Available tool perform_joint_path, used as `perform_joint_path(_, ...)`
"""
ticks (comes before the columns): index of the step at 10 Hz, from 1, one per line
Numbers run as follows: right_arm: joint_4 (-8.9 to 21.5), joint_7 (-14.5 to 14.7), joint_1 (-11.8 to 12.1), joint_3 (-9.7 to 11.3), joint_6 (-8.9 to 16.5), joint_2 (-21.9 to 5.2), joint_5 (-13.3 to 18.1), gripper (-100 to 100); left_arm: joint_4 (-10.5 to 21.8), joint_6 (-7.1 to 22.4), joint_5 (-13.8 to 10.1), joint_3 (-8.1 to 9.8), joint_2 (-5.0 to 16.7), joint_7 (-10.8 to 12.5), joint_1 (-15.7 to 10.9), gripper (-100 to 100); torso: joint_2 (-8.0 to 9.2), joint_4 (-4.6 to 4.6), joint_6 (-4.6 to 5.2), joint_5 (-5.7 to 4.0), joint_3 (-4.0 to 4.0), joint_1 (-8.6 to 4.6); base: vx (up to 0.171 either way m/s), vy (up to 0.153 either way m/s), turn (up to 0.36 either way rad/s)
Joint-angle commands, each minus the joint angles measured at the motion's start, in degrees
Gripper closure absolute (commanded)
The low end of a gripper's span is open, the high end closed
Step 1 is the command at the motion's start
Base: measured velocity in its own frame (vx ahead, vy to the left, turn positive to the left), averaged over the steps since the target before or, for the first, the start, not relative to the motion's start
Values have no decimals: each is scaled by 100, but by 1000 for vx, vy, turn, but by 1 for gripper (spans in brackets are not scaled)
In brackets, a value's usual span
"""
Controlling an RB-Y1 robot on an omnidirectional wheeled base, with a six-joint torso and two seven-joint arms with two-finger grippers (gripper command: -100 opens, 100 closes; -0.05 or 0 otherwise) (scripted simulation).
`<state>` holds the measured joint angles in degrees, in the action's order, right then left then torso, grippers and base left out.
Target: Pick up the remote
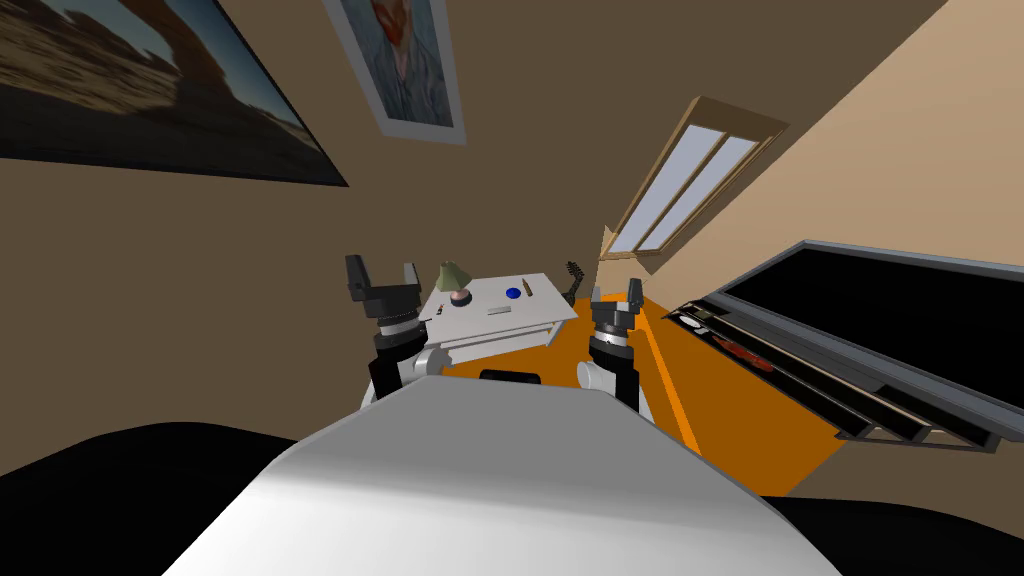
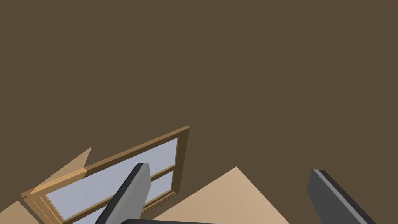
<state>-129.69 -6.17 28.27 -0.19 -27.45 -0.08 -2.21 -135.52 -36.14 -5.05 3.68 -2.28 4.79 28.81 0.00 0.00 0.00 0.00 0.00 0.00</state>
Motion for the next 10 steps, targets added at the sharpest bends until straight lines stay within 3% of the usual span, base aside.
perform_joint_path(1,0,0,0,0,0,0,0,0,63,16,-13,20,226,59,7,-100,0,0,0,0,0,0,-10,-8,-4)
perform_joint_path(5,0,0,0,0,0,0,0,0,445,144,-125,128,914,392,37,-100,9,2,0,-2,5,-8,-23,-27,-20)
perform_joint_path(10,0,0,-1,1,0,0,0,0,1312,576,-493,311,1775,1062,78,-100,8,2,1,-3,5,-17,-23,-48,-80)
